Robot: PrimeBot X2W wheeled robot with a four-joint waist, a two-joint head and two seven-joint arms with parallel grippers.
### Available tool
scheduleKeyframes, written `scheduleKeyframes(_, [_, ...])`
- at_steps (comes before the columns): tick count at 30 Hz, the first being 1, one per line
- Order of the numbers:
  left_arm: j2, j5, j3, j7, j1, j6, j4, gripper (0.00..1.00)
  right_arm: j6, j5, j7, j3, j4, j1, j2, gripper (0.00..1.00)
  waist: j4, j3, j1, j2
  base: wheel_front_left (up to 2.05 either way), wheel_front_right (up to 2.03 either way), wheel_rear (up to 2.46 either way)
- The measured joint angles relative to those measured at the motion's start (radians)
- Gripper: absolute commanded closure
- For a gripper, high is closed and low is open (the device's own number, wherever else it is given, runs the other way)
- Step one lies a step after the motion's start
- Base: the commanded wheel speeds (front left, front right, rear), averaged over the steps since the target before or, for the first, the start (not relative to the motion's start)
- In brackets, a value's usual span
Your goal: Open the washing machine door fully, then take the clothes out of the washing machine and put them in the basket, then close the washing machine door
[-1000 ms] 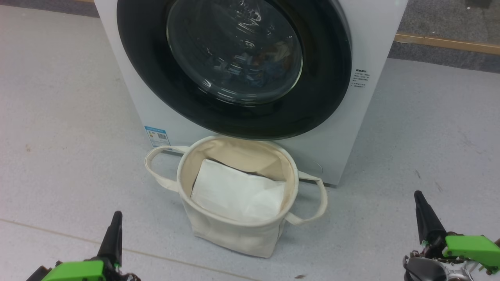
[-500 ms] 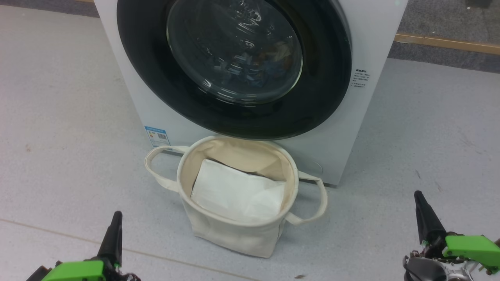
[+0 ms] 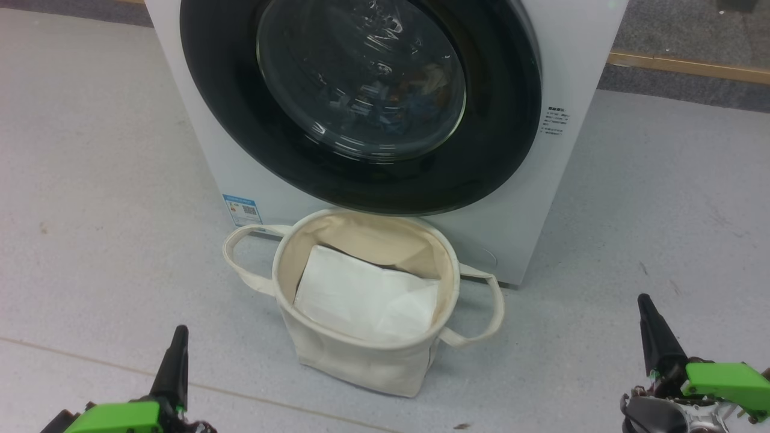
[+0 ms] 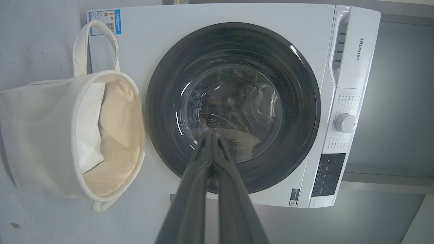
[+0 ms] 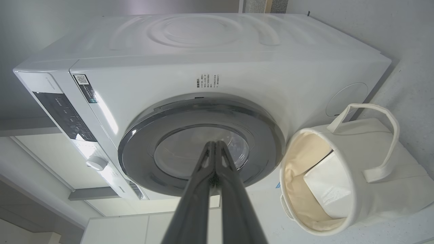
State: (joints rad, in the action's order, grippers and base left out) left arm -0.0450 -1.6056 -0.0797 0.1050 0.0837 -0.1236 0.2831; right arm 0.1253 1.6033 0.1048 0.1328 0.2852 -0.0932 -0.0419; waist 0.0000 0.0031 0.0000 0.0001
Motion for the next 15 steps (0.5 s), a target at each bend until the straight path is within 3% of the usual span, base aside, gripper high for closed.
scheduleKeyframes(15, [0.000,0.000,0.000,0.000,0.000,0.000,0.000,1.00,0.000,0.000,0.000,0.000,0.000,0.000,0.000,1.00,0.000,0.000,0.0000,0.0000,0.00,0.00,0.00])
